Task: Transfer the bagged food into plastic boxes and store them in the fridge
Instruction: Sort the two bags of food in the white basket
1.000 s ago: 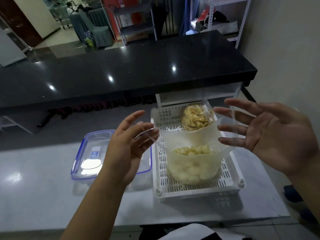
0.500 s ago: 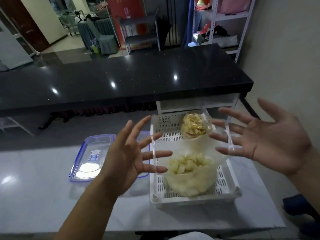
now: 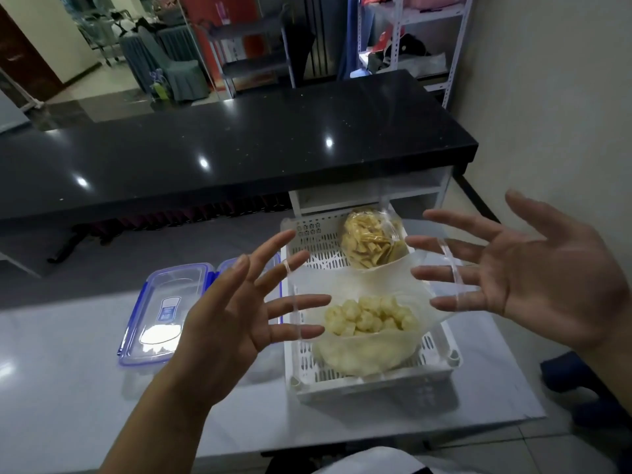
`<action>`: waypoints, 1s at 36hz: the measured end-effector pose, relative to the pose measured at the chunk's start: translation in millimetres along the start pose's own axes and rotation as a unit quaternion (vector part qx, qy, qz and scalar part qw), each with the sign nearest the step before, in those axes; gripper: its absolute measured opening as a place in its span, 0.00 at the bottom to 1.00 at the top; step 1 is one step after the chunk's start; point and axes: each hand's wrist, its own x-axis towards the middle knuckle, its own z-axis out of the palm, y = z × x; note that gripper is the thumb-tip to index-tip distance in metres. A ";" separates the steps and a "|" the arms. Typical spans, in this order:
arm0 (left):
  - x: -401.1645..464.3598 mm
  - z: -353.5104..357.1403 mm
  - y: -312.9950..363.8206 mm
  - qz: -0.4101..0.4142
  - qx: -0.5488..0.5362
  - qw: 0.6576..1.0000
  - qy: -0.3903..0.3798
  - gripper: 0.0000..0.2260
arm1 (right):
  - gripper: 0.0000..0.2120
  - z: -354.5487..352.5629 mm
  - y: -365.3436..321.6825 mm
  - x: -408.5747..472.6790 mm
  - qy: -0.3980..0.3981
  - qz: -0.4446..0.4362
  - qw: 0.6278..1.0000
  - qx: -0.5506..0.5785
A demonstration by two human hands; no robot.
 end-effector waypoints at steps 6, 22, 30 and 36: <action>2.4 -3.7 1.2 0.000 0.043 0.999 0.010 0.38 | 0.33 -22.6 -10.1 -9.2 -0.004 0.012 0.993 -0.113; 63.6 -42.4 -6.7 0.003 0.200 0.970 0.141 0.17 | 0.24 -36.2 3.9 44.6 0.210 -0.017 0.895 -0.394; 123.8 -31.8 -26.0 0.002 0.335 0.942 0.027 0.16 | 0.10 -49.3 21.9 97.3 0.219 -0.086 0.865 -0.443; 174.5 -25.8 -42.9 0.012 0.474 0.881 0.000 0.16 | 0.14 -79.9 31.1 138.1 0.269 -0.071 0.805 -0.524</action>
